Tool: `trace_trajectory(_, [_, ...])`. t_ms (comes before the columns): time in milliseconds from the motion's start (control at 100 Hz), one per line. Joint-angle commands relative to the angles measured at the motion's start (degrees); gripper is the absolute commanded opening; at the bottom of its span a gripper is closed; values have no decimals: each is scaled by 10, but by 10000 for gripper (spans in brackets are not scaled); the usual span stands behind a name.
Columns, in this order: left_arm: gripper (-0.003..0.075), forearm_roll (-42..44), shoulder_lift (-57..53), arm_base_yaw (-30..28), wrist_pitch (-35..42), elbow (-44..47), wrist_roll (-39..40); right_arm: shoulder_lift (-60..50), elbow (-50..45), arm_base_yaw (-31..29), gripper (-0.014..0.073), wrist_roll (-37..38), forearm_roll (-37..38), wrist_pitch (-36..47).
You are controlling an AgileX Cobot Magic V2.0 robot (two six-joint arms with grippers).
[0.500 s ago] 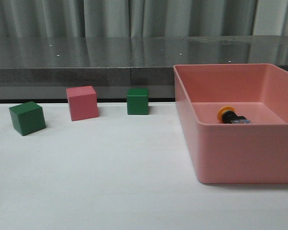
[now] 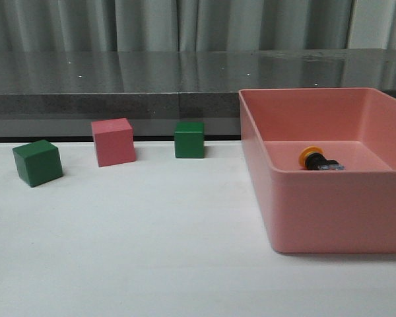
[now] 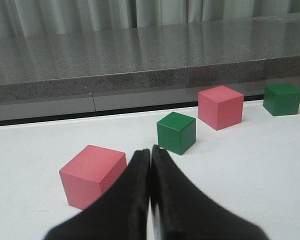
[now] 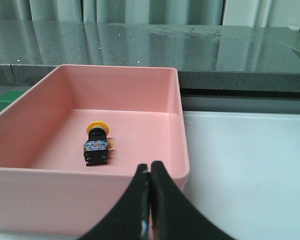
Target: Place and stand button with both arms
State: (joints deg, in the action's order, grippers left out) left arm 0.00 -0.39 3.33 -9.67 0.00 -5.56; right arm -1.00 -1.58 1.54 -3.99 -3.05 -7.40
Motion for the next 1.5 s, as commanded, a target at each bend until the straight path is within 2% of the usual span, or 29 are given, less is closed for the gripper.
trace_trajectory(0, [-19,-5,-18,1,45,25,5,-8,9,0,-66,-4,7,55])
trace_trajectory(230, [-19,-5,-18,1,45,25,5,-8,20,0,-66,4,-7,108])
trace_trajectory(290, [-19,-5,-18,1,45,25,5,-3,50,0,-66,4,-21,74])
trace_trajectory(430, [-19,-5,-18,1,45,25,5,52,162,0,-66,4,-38,-74])
trace_trajectory(560, [-19,-5,-18,1,45,25,5,161,274,0,-66,2,-40,-183])
trace_trajectory(730, [-19,-5,-18,1,45,25,5,327,420,0,-66,1,-40,-274])
trace_trajectory(990, [-19,-5,-18,1,45,25,5,550,596,0,-66,-1,-83,-296])
trace_trajectory(1150, [-19,-5,-18,1,45,25,5,673,673,14,-55,-55,-90,-319])
trace_trajectory(1250, [-19,-5,-18,1,45,25,5,744,715,39,46,-102,-90,-344])
trace_trajectory(1320, [-19,-5,-18,1,45,25,5,784,737,52,199,-104,-90,-351])
trace_trajectory(1440, [-19,-5,-18,1,45,25,5,840,755,64,524,-104,-91,-339])
trace_trajectory(1490, [-19,-5,-18,1,45,25,5,860,761,66,603,-104,-93,-330])
